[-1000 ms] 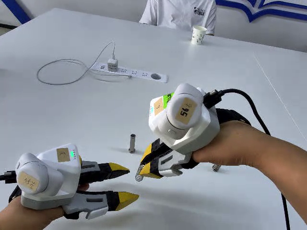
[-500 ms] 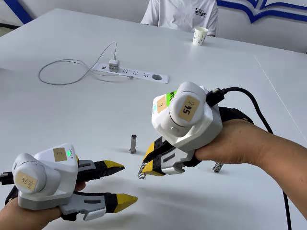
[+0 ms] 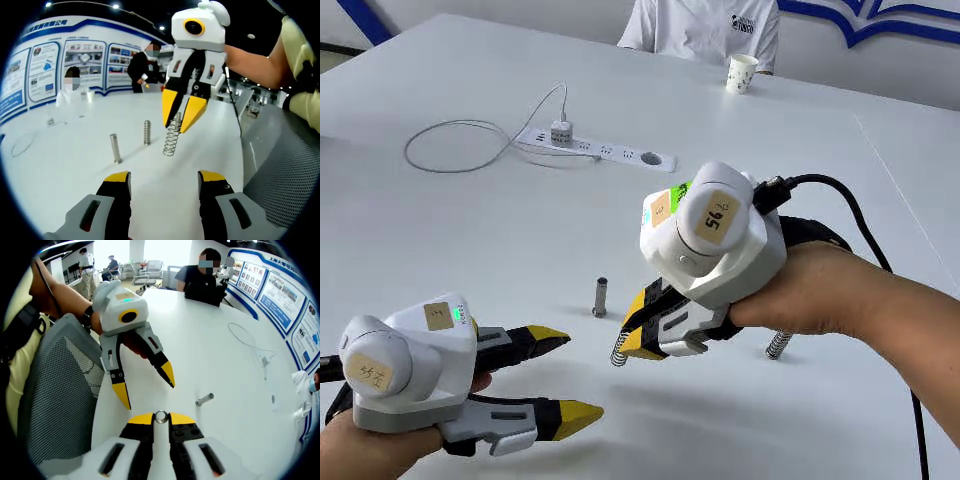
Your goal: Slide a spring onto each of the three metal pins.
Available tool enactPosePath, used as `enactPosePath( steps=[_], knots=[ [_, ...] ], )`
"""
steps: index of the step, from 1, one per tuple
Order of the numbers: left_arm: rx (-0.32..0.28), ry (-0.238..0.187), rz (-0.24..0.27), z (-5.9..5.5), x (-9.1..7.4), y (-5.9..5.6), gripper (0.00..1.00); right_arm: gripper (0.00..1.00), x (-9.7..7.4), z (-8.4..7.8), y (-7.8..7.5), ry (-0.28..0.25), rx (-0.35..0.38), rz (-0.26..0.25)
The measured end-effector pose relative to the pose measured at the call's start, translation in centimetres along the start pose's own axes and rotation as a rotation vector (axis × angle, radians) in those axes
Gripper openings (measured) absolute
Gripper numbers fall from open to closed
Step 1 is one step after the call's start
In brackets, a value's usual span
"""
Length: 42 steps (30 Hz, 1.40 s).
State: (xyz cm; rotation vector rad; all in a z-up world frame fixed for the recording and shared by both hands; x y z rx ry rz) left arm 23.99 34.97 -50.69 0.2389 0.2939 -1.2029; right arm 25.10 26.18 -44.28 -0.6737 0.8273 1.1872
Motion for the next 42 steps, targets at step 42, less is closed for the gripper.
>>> enactPosePath(
  steps=[42],
  knots=[
    [-0.036,-0.007,0.045,-0.3,-0.6,0.9,0.61,0.12,-0.8,1.3,-2.8,-0.006,-0.003,-0.036]
  ],
)
Point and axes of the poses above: the centre of the closed fingertips' face, and the gripper's own axes: x roughly forward along the fingers, y roughly to its left, z roughly out of its top, the point moved 5 cm from there along -x, roughly backward along the fingers, and after that the axes turned 7 degrees about x, right-handed, at the moved point
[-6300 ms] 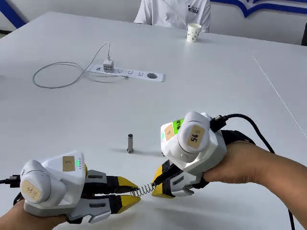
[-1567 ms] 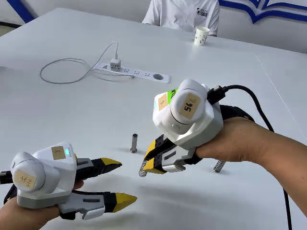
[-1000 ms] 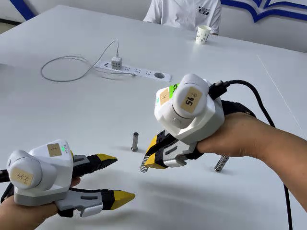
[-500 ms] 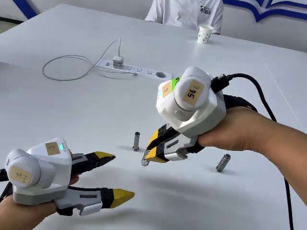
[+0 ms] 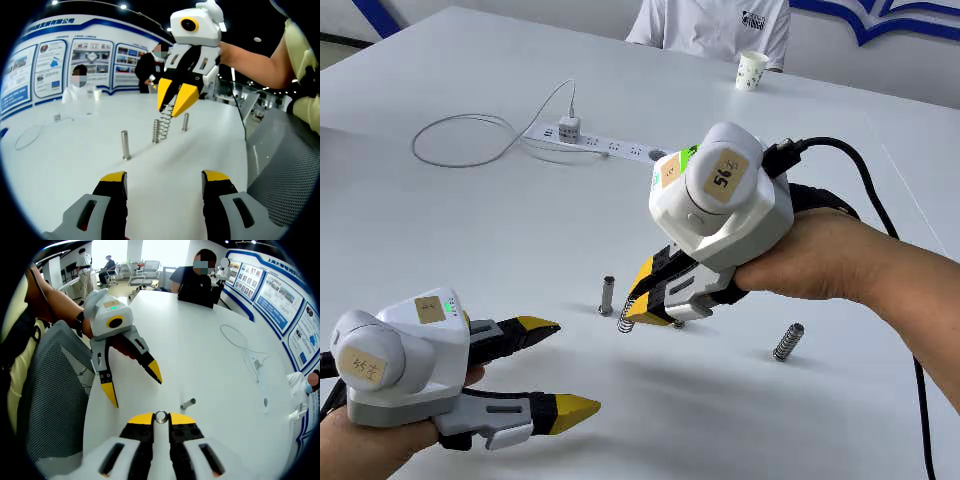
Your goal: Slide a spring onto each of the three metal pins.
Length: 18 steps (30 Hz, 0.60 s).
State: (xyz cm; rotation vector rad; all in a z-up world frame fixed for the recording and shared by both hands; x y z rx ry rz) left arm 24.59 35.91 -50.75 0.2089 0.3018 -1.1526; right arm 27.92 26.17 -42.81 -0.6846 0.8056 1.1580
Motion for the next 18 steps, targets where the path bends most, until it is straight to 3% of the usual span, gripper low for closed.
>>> enactPosePath(
  steps=[18],
  knots=[
    [-0.003,0.003,0.006,0.0,-0.2,0.1,0.61,0.12,-0.1,0.3,-1.6,0.001,0.01,-0.013]
  ],
)
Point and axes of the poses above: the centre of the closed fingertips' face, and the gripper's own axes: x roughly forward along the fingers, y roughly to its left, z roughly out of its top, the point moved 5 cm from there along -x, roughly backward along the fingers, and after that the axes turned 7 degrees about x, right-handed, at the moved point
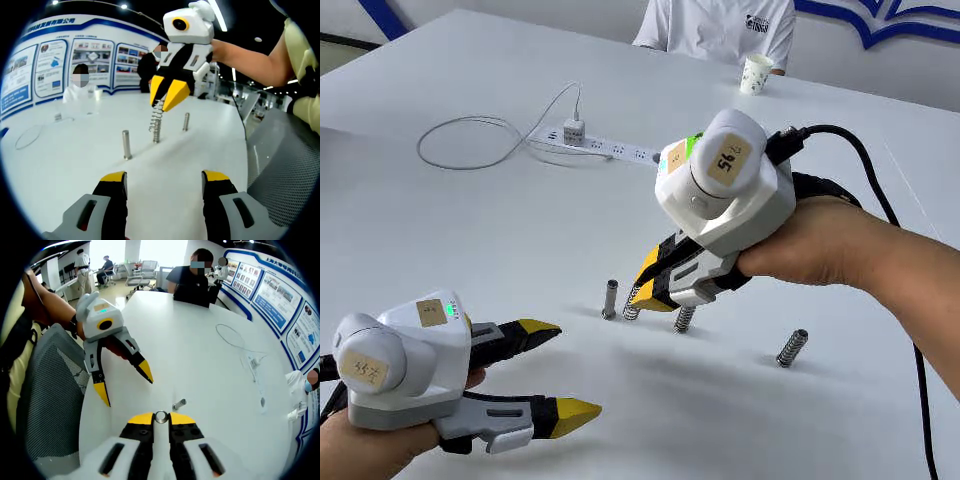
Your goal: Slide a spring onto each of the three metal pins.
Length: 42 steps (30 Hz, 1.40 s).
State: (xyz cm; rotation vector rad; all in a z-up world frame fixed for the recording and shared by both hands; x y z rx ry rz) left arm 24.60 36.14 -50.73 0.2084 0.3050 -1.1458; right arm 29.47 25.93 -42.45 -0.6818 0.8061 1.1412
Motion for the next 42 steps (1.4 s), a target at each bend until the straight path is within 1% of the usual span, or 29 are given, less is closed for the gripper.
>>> enactPosePath(
  steps=[10,33,39,42],
  knots=[
    [-0.005,0.004,0.007,-0.3,-0.2,0.2,0.61,0.12,0.2,0.2,-0.7,0.0,0.005,-0.003],
    [-0.012,0.002,0.009,-0.6,0.0,0.7,0.61,0.12,0.6,1.8,-2.9,-0.017,0.015,-0.032],
    [-0.014,0.004,0.009,-0.8,-0.1,0.7,0.61,0.12,0.9,1.9,-3.2,-0.015,0.02,-0.036],
    [-0.016,0.006,0.009,-0.8,-0.1,0.7,0.61,0.12,1.1,1.9,-3.2,-0.012,0.021,-0.035]
  ],
)
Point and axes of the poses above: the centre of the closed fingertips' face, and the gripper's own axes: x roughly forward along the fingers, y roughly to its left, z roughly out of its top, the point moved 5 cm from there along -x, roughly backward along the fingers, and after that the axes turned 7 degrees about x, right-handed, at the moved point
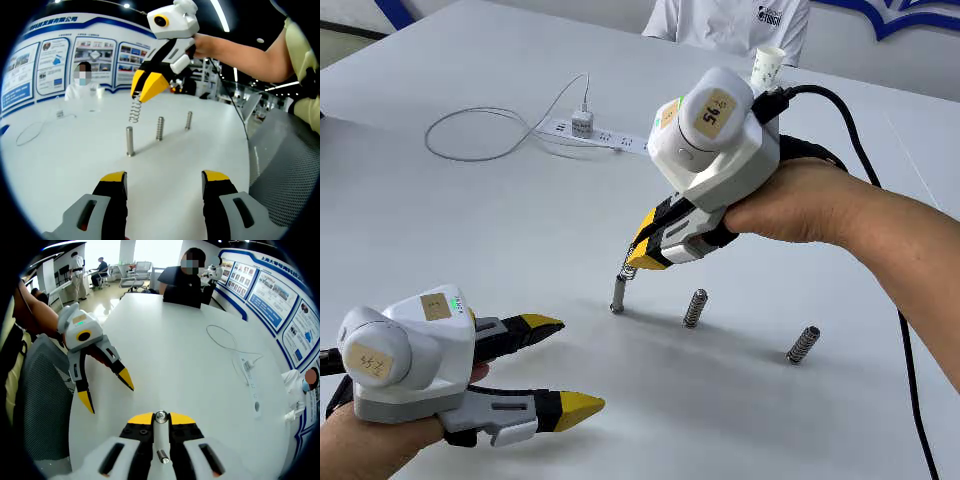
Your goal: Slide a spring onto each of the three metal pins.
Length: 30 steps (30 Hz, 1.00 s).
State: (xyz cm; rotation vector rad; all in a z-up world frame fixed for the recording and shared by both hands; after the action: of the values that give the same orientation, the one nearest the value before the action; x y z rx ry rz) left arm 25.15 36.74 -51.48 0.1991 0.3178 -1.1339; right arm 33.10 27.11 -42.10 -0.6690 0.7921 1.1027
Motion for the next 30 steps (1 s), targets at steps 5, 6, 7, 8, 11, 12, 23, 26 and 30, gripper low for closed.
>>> enactPosePath(
  steps=[5,6,7,8,11,12,23,26,30],
  knots=[
    [0.0,0.001,0.0,0.0,0.0,0.0,0.61,0.12,0.3,-0.1,0.0,0.008,0.001,0.004],
    [-0.001,0.0,0.0,0.0,0.1,0.0,0.61,0.12,0.3,0.0,0.1,0.007,0.003,0.007],
    [-0.002,0.0,0.0,0.0,0.1,0.0,0.61,0.12,0.3,0.0,0.1,0.007,0.003,0.008],
    [-0.001,0.0,0.001,0.0,0.1,0.0,0.61,0.12,0.4,0.0,0.1,0.009,0.003,0.008],
    [-0.002,0.0,0.0,0.0,0.1,0.0,0.61,0.12,0.6,0.0,0.0,0.017,0.005,0.012],
    [-0.001,0.0,0.0,0.0,0.1,0.0,0.61,0.12,0.7,0.0,0.0,0.018,0.005,0.012],
    [-0.005,0.004,0.0,-0.1,0.0,0.0,0.61,0.12,1.3,-0.1,-0.2,0.03,0.019,0.025],
    [-0.006,0.004,0.0,-0.1,0.0,0.0,0.61,0.12,1.5,-0.2,-0.2,0.034,0.023,0.03],
    [-0.008,0.006,-0.001,-0.2,0.0,0.0,0.61,0.12,1.8,-0.3,-0.3,0.043,0.027,0.034]
  ],
)
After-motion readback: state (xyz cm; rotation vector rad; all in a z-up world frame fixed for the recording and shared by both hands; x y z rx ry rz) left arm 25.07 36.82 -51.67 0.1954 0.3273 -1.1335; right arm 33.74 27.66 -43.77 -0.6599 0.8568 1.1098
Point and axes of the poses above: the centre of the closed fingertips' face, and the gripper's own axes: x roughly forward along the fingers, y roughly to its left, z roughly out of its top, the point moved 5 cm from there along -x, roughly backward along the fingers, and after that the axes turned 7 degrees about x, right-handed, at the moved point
